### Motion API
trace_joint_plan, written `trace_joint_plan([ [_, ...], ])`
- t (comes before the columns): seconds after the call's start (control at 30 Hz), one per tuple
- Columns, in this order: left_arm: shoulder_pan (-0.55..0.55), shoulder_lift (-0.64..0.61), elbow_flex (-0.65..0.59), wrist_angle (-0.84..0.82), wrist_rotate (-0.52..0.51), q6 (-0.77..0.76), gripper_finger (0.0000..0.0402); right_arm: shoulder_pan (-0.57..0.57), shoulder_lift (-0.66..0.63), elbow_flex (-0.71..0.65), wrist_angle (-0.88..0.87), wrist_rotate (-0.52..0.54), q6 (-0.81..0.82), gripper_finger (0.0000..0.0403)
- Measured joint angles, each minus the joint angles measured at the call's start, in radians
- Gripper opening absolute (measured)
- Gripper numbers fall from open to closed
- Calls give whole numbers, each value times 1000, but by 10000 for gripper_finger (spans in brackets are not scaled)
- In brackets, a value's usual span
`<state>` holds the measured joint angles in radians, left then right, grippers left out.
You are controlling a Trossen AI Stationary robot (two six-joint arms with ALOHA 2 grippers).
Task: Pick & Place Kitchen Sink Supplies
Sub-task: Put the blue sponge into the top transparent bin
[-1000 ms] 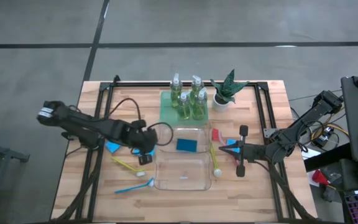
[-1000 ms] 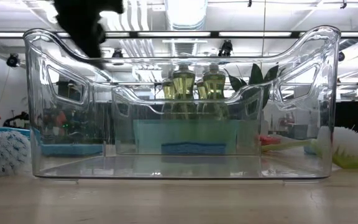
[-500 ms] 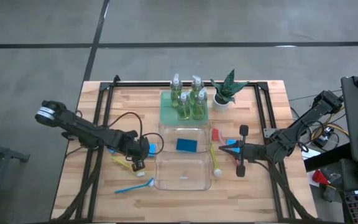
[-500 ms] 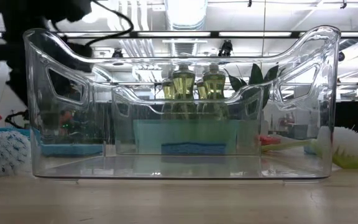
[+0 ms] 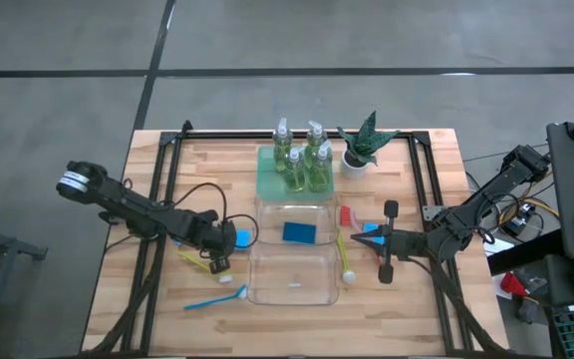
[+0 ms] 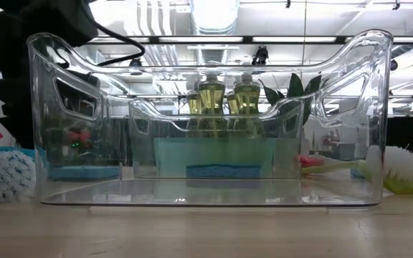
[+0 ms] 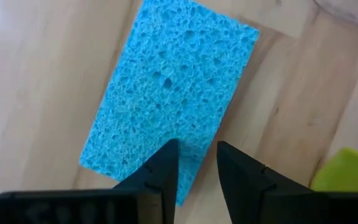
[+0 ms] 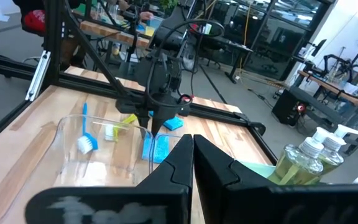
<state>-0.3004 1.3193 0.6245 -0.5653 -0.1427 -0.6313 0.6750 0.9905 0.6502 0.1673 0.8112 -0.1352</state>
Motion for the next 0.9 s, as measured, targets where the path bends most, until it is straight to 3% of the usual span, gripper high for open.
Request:
trace_joint_plan([
  [0.17, 0, 0, -23, 52, -76, 6, 106, 0, 0, -1, 0, 0, 1, 8],
  [0.6, -21, -3, -123, 157, -112, 20, 104, 0, 0, -2, -1, 0, 4, 8],
  [0.9, -21, -1, -125, 178, -136, -7, 9, -11, 0, -3, 0, 1, 4, 8],
])
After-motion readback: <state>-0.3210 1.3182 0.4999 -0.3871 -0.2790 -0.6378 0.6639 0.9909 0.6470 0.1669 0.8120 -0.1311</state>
